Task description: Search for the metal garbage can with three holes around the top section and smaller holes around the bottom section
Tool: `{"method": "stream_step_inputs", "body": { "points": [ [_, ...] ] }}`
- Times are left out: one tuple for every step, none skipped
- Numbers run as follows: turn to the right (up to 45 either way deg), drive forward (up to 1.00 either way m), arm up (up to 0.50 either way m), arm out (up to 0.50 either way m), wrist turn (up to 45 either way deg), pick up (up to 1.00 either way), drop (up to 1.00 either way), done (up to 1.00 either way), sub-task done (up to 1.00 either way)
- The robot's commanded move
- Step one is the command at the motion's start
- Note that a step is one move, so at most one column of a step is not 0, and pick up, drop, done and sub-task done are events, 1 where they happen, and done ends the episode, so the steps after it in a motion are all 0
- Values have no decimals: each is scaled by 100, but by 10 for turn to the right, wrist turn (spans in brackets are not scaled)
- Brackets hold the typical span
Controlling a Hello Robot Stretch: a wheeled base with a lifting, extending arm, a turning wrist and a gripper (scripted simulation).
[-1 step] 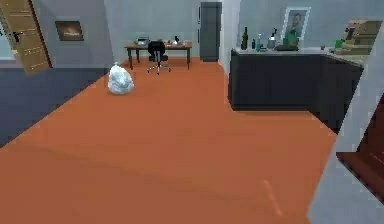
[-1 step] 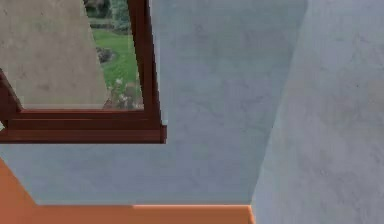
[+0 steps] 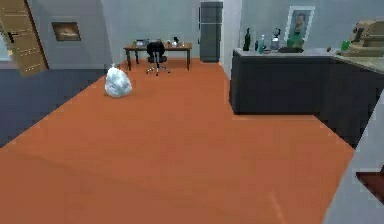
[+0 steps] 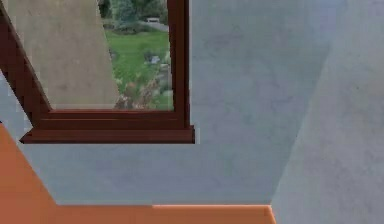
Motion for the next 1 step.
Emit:
{"method": "stream_step_inputs", "body": {
  "points": [
    [-450, 0, 0, 0, 0, 0, 0, 0, 0]
  ]
}}
